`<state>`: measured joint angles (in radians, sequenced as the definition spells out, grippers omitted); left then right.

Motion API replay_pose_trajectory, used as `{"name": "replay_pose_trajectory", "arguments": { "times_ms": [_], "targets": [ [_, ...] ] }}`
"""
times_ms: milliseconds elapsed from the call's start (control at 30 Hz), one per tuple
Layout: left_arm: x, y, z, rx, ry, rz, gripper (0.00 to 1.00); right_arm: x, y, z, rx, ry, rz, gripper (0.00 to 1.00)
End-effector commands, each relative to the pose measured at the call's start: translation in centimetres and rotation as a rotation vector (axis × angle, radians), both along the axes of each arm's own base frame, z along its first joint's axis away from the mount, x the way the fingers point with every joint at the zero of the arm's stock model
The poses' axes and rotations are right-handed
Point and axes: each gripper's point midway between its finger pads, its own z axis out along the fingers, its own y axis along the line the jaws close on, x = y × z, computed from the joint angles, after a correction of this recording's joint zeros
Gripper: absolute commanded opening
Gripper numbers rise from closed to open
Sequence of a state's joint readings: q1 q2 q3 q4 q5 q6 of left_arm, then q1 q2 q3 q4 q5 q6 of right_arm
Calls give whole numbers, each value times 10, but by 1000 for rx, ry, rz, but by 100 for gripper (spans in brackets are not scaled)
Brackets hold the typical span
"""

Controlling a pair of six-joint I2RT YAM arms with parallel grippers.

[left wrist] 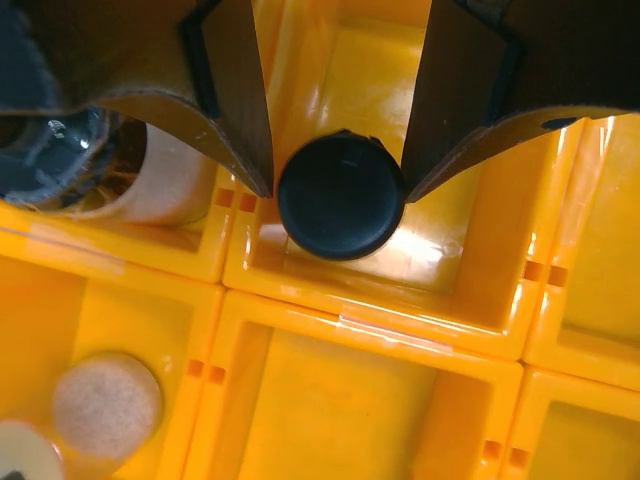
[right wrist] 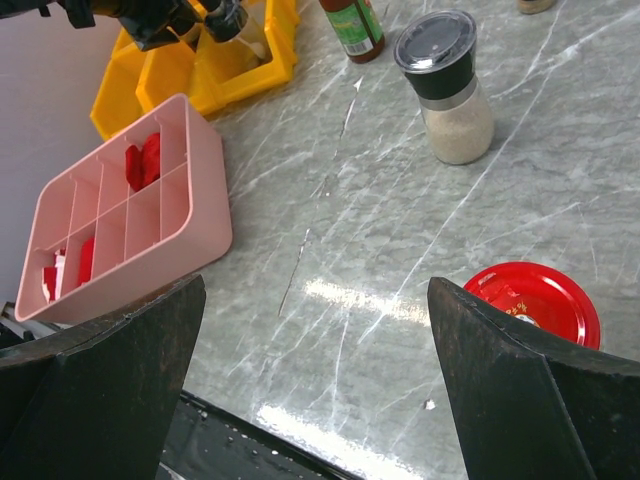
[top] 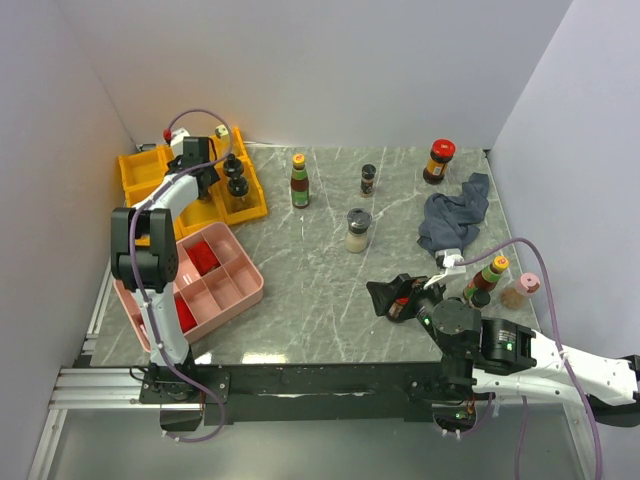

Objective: Organize the condiment bottles
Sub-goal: Place the bottle in the storage box.

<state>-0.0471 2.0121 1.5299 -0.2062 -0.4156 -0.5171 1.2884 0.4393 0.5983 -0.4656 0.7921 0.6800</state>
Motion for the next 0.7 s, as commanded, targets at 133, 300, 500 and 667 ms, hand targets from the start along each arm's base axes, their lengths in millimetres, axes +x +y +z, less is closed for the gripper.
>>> {"name": "replay_pose_trajectory", "arguments": {
  "times_ms": [133, 300, 500, 667],
  "targets": [
    [6, 4, 36, 7, -73, 5, 62, 1, -5, 4, 30, -5, -21, 100],
    [-3, 1, 69, -16, -132, 2, 78, 2, -3, 4, 45, 6, -28, 100],
    [-28, -27, 100, -130, -202, -94, 99, 12, -21, -8, -8, 48, -181, 100],
    [-58, -48, 136, -172, -279, -157, 99, 16, -18, -9, -92, 70, -219, 100]
  ]
}}
